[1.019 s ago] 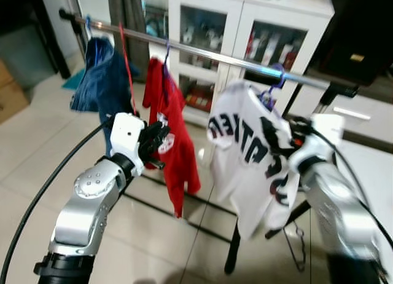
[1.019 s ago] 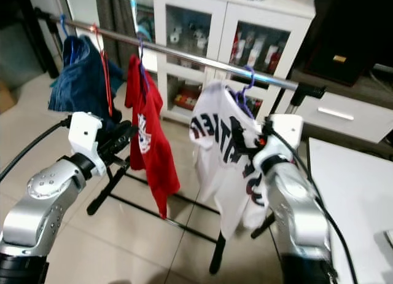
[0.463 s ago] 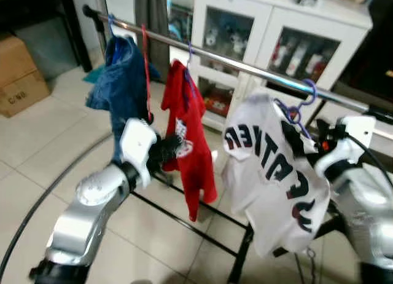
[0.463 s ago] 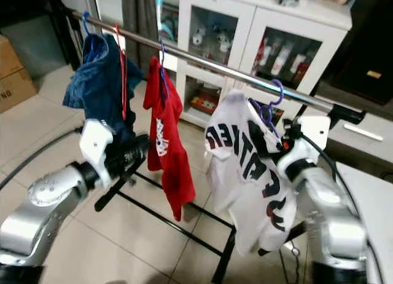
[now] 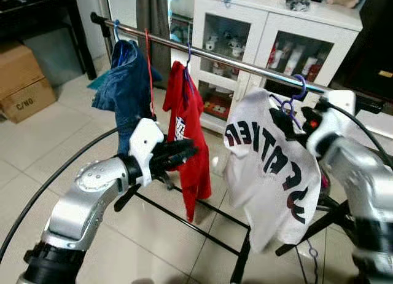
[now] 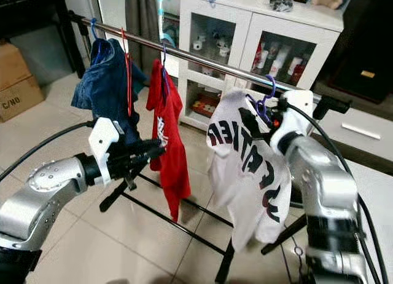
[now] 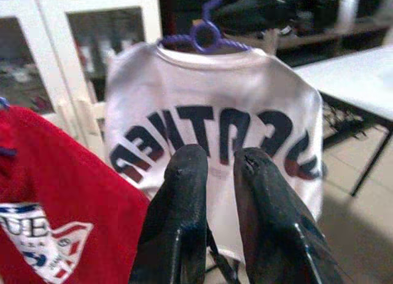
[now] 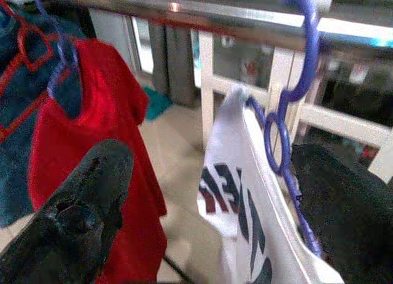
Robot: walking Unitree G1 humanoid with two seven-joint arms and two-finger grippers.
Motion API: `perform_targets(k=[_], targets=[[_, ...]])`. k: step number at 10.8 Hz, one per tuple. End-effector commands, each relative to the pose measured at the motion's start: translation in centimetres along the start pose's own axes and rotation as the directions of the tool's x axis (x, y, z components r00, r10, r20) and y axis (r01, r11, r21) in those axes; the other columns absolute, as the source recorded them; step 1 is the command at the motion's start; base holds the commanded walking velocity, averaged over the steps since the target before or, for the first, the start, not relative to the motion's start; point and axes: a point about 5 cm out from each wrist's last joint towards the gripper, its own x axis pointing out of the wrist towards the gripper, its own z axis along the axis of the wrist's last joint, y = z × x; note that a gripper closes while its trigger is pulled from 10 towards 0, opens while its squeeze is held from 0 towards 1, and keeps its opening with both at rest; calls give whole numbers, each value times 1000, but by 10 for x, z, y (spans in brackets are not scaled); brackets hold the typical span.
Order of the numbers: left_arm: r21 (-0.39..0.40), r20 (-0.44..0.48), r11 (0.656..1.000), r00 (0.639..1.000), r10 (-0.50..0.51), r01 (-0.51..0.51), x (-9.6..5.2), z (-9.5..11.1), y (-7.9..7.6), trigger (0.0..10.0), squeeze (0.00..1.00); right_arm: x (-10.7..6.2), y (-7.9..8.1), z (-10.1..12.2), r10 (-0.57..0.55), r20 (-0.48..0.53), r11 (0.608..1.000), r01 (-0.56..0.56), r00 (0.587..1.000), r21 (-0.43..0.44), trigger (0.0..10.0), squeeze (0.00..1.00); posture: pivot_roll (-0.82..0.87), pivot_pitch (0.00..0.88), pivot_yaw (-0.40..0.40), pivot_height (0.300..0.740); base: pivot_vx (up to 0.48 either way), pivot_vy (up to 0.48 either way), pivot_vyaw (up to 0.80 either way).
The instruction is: Hang hanger
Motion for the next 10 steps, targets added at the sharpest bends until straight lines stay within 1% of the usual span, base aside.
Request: perform_targets(k=[1, 2, 3, 4, 6, 7, 8, 9, 10], targets=[[4, -15, 999, 999, -46, 46, 4, 2, 0, 10000, 0, 7, -5, 5, -21, -28, 999, 21, 999, -28, 10000, 1000, 57, 0, -49, 740, 0, 0, 0], [5, -20, 998, 998, -57, 57, 4, 2, 1, 10000, 0, 15, -6, 8, -29, -44, 998, 27, 999, -49, 10000, 894, 55, 0, -47, 740, 0, 0, 0], [6, -25, 997, 997, -75, 75, 5, 2, 1, 10000, 0, 26, -13, 11, -82, -69, 995, 78, 994, -59, 10000, 0, 56, 0, -47, 740, 0, 0, 0], [6, -25, 996, 996, -83, 84, 5, 2, 1, 10000, 0, 35, -21, 11, -143, -99, 989, 138, 985, -52, 10000, 0, 62, 0, -52, 740, 0, 0, 0], [7, -29, 996, 996, -90, 90, 4, 1, 1, 10000, 0, 43, -24, 10, -145, -150, 989, 141, 978, -36, 10000, 0, 68, 0, -60, 740, 0, 0, 0], [8, -29, 996, 996, -90, 90, 4, 1, 1, 10000, 0, 46, -24, 13, -123, -150, 992, 125, 981, 9, 7412, 0, 69, 0, -61, 740, 0, 0, 0], [9, -29, 996, 995, -90, 91, 4, 1, 1, 10000, 0, 47, -24, 14, -117, -150, 992, 121, 982, 22, 1922, 0, 69, 0, -62, 740, 0, 0, 0], [10, -30, 996, 995, -93, 93, 4, 1, 0, 10000, 0, 48, -25, 16, -104, -158, 993, 111, 982, 33, 0, 0, 66, 0, -62, 740, 0, 0, 0], [13, -30, 995, 995, -93, 94, 4, 1, 0, 10000, 0, 48, -27, 16, -110, -173, 993, 114, 979, 17, 0, 0, 64, 0, -61, 740, 0, 0, 0]])
